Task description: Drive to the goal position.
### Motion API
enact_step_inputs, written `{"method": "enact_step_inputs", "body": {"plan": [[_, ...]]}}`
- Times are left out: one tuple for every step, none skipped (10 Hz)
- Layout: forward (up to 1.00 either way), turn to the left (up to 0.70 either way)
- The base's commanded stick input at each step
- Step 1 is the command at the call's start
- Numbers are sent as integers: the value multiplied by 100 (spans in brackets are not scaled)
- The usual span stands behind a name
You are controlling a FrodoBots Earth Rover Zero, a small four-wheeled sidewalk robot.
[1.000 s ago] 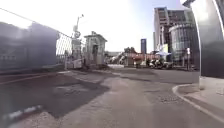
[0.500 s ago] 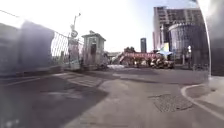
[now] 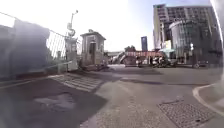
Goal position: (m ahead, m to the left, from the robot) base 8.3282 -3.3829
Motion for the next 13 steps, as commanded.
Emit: {"method": "enact_step_inputs", "body": {"plan": [[70, 1], [70, 1], [70, 1], [70, 1], [70, 1], [70, 1], [70, 1], [70, 1], [70, 1], [70, 1], [70, 2], [70, 2], [70, 2]]}}
